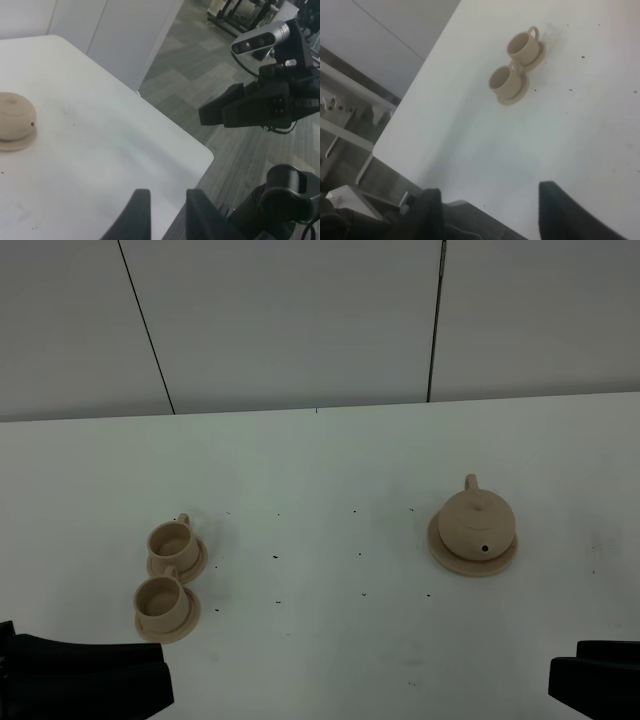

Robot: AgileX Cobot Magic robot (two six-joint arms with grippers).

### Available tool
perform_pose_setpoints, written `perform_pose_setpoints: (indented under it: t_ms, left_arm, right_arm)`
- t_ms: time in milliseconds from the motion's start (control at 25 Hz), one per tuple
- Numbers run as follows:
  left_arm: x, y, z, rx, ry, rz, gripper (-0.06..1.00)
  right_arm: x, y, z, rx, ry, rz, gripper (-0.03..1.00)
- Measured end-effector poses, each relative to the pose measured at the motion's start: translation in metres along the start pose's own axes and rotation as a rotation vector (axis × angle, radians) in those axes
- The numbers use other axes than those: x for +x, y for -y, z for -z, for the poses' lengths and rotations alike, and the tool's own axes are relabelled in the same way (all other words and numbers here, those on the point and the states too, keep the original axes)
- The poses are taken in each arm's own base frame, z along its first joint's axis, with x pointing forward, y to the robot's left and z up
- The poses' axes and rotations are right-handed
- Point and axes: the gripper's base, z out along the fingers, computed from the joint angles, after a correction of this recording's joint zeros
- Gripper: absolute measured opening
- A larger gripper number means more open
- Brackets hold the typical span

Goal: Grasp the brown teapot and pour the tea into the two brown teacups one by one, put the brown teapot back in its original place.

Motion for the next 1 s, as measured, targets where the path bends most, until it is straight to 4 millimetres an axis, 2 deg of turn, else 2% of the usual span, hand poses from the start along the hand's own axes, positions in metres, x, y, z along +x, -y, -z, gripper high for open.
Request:
perform_pose_setpoints:
  t_ms: [1000]
  left_arm:
    - [0.0017,-0.0002,0.0,-0.002,-0.019,-0.007,0.24]
  right_arm:
    - [0.0009,-0.0011,0.0,-0.012,-0.01,-0.001,0.42]
